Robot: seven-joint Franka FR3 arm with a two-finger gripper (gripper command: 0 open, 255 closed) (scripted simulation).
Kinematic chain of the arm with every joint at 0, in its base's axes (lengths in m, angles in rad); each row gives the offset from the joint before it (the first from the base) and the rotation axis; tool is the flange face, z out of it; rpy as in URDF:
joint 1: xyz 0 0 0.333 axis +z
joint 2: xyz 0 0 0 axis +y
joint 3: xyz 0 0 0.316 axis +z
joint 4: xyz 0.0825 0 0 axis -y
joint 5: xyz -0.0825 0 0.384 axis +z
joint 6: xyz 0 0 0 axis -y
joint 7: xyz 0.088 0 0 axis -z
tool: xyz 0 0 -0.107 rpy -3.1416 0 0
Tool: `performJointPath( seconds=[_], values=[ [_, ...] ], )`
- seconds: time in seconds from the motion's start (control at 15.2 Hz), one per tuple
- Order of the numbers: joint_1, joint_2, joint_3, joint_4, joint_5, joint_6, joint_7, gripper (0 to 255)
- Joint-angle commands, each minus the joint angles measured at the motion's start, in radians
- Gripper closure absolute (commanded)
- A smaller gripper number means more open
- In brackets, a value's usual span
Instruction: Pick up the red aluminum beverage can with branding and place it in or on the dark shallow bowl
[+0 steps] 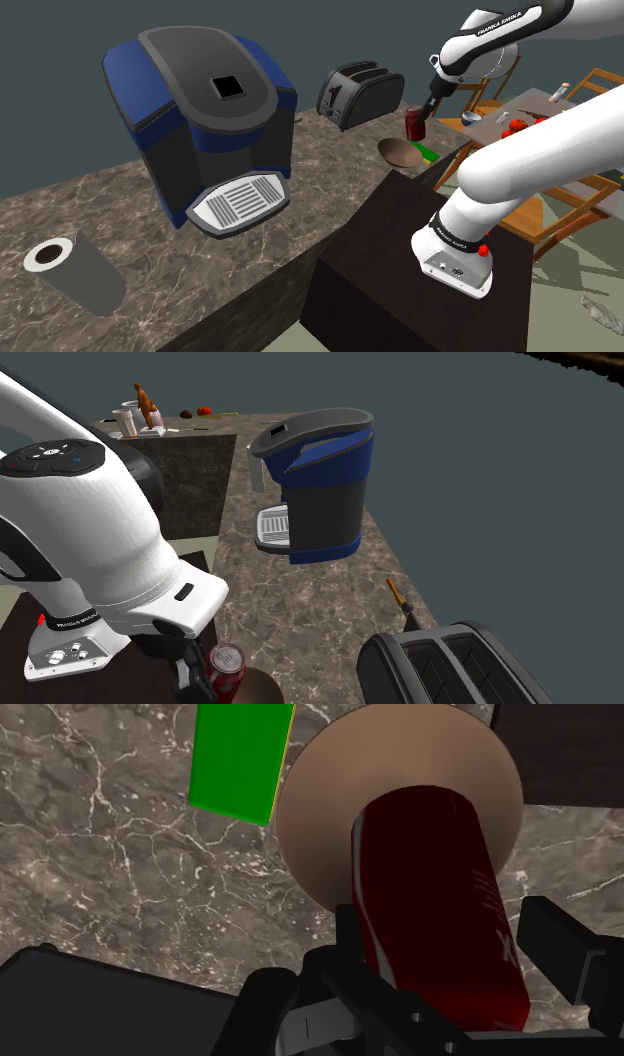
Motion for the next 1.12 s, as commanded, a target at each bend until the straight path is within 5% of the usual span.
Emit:
performJointPath(
  seconds=[0.0, 0.79, 1.06],
  values=[
    [0.004, 0.021, -0.009, -0.012, 0.001, 0.033, -0.004, 255],
    [0.073, 0.214, -0.095, -0.069, 0.074, 0.277, -0.072, 255],
    [0.073, 0.214, -0.094, -0.069, 0.074, 0.277, -0.072, 255]
  ],
)
